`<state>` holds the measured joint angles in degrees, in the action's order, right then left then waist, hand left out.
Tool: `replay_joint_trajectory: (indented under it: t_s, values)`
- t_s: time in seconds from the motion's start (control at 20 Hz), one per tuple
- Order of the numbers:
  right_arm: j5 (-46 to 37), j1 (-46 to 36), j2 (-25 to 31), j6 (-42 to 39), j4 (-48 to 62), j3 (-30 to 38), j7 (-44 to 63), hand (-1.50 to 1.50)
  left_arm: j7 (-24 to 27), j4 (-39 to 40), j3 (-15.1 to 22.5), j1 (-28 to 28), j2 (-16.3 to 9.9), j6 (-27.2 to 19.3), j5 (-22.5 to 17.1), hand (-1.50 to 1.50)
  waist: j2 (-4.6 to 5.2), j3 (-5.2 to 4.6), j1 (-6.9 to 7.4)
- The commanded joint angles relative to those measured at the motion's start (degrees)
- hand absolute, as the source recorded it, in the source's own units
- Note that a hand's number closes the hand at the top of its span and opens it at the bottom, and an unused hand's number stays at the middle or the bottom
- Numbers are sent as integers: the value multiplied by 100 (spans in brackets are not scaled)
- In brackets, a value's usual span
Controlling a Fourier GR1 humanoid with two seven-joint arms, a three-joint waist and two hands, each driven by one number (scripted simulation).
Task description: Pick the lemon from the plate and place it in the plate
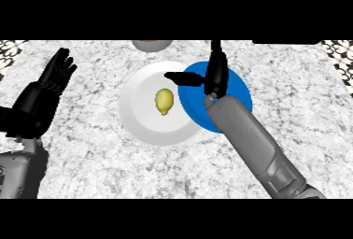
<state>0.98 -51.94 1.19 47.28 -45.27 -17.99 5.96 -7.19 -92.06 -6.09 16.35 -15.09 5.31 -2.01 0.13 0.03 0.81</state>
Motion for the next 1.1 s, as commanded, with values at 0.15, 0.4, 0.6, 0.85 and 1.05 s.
replay_joint_trajectory:
  t_s: [0.15, 0.4, 0.6, 0.85, 1.05]
  values:
    - [86, 1521, 806, -628, -1806, 35, -152, -150, -116, -166, -186, -159, -108, 89, -93, 0, -52, -2, -167]
    - [111, 2349, 1439, -1233, -2743, 168, -119, -150, 58, -249, 4, -367, 126, -24, 118, 0, -44, -4, -159]
    - [100, 2916, 1793, -1598, -3152, 426, -196, -150, 84, 278, -85, 151, 81, -39, 195, 0, -19, -4, -141]
    - [293, 3682, 2139, -2201, -3759, 829, -504, -150, -302, -158, -189, 129, 28, 20, 41, 0, -20, -2, -124]
    - [-140, 4032, 2072, -1999, -3863, 962, -704, -150, 231, 86, -346, -274, -39, 313, -59, 0, -17, -4, -104]
